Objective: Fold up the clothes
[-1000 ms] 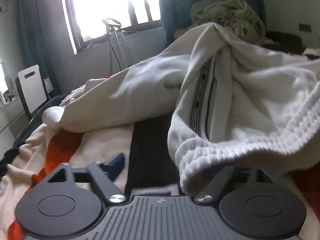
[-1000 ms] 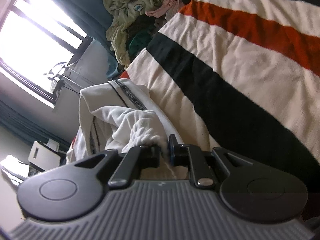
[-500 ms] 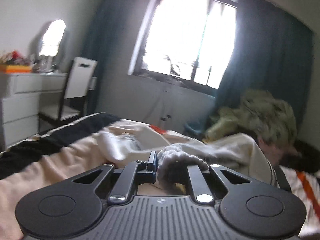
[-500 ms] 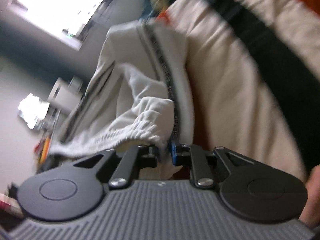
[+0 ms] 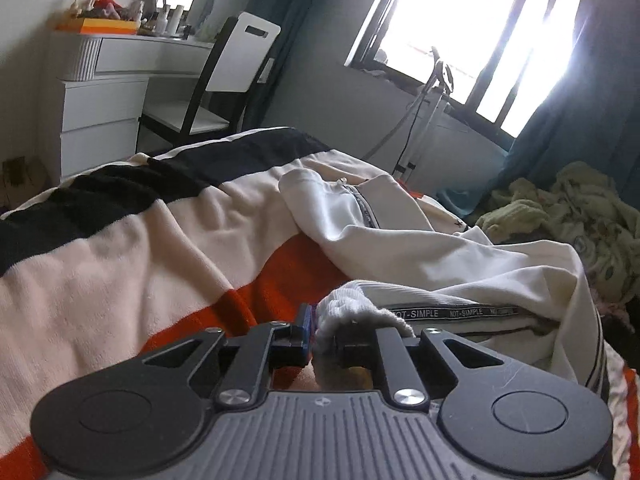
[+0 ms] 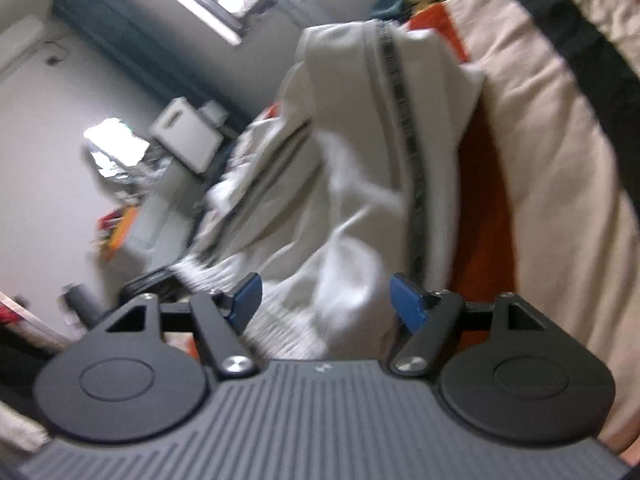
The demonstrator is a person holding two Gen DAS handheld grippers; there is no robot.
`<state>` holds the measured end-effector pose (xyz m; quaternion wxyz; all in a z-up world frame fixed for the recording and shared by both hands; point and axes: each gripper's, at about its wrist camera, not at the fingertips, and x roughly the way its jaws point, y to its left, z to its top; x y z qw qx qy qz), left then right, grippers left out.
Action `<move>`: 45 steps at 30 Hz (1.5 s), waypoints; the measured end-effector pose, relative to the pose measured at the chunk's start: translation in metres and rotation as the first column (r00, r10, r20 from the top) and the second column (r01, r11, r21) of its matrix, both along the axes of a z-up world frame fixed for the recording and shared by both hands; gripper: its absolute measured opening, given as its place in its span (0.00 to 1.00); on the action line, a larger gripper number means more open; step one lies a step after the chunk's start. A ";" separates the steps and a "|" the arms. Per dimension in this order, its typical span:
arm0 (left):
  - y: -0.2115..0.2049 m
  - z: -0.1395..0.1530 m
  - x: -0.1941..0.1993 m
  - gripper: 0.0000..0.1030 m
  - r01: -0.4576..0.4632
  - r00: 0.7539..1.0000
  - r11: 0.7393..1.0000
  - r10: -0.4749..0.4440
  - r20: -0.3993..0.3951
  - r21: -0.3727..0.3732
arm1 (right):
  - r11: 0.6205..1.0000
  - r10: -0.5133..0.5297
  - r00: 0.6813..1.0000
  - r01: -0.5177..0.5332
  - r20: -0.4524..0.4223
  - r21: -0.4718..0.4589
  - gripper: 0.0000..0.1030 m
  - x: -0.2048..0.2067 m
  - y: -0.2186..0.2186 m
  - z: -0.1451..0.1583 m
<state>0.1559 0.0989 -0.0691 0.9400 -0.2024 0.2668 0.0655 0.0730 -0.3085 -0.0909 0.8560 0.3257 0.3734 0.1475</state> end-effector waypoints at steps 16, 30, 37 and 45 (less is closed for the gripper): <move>0.002 -0.008 -0.010 0.19 0.073 0.997 0.993 -0.076 -0.034 -0.093 | 0.964 -0.182 0.978 0.197 0.100 -0.178 0.15 -0.022 0.010 0.018; 0.025 -0.007 -0.047 0.57 0.093 0.991 0.966 -0.112 -0.068 -0.240 | 0.960 -0.275 0.947 0.281 -0.166 0.012 0.66 -0.027 -0.013 -0.024; 0.039 -0.023 -0.041 0.65 0.040 0.995 0.898 -0.078 -0.070 -0.437 | 0.951 -0.273 0.929 0.300 -0.249 0.078 0.72 -0.027 -0.019 -0.040; 0.041 -0.021 -0.056 0.75 0.027 0.996 0.902 -0.063 -0.070 -0.432 | 0.938 -0.294 0.911 0.333 -0.287 0.095 0.72 -0.028 -0.022 -0.046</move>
